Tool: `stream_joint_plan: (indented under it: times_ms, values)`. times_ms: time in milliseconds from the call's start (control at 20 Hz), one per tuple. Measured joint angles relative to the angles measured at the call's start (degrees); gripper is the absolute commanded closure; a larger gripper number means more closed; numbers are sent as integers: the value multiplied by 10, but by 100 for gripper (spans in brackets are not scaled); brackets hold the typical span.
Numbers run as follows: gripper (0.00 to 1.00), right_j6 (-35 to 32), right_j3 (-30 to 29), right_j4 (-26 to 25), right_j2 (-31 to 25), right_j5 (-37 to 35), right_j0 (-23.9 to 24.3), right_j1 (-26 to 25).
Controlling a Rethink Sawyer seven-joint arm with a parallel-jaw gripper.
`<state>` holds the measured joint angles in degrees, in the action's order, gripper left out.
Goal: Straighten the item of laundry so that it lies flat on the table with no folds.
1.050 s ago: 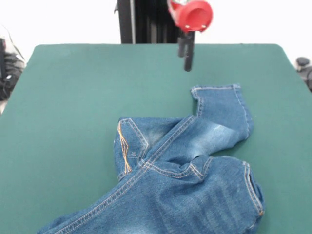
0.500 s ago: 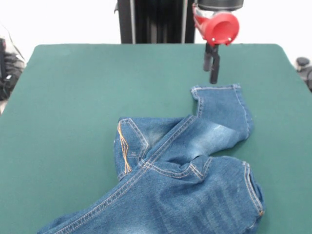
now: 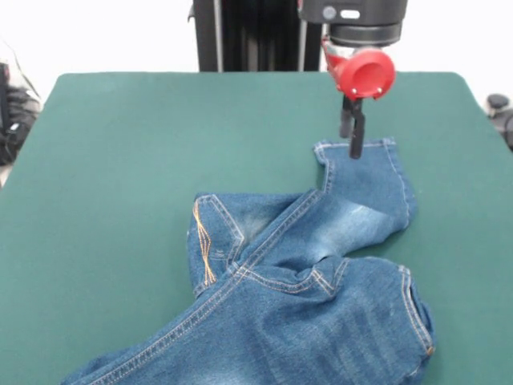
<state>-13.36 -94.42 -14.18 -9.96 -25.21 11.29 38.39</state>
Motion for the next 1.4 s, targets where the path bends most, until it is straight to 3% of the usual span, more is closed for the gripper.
stream_joint_plan:
  times_ms: [900, 1400]
  values:
    - [0, -3, -5, 11, 49, 73, -61, -77]
    - [0, -65, -6, 30, 92, 78, -95, -107]
